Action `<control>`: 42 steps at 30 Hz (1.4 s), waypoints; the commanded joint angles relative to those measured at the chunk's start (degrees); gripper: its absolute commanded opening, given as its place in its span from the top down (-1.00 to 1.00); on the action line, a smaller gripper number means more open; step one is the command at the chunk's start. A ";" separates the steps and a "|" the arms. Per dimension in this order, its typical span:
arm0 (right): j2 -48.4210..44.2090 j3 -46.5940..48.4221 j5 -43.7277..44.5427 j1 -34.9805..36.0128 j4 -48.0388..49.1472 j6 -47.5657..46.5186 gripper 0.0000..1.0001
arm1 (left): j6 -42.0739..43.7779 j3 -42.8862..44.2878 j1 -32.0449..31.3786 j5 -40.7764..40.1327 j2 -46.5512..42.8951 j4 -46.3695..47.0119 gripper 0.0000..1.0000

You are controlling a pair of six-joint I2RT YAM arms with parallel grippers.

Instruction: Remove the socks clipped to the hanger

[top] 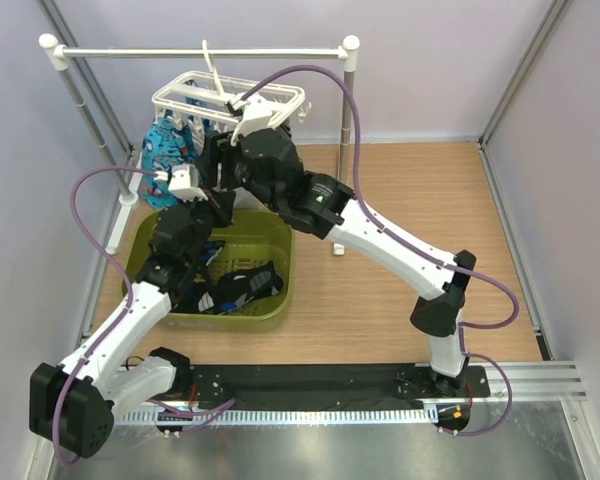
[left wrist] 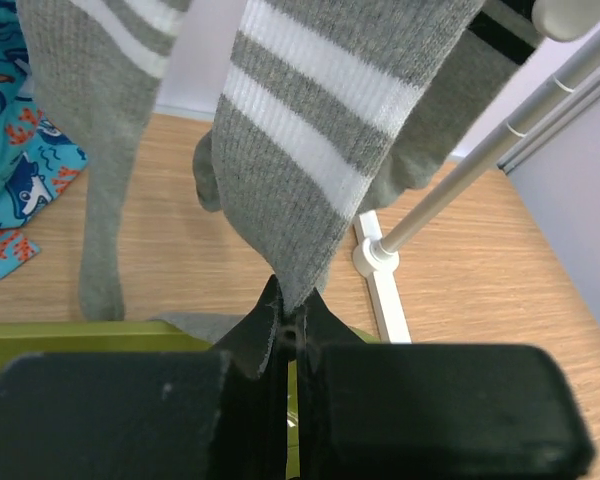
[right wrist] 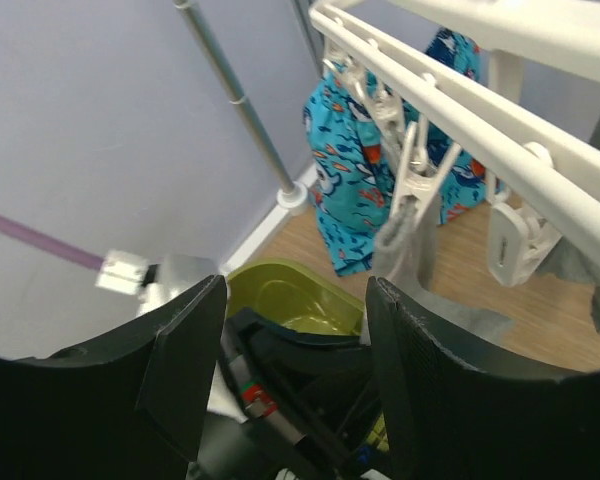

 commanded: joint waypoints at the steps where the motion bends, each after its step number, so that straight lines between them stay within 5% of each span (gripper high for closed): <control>1: 0.55 2.91 6.88 -0.08 1.18 -0.08 -0.29 | -0.46 -0.43 -0.28 -3.29 -2.19 2.55 1.00; 13: 5.56 4.14 14.35 -1.05 8.57 -1.14 -0.21 | -1.25 -1.75 -0.81 -3.03 -2.89 3.95 0.99; 42: 10.92 4.67 13.48 -5.97 17.35 4.58 -0.16 | -0.37 -3.33 -2.13 -3.73 -2.45 6.50 0.99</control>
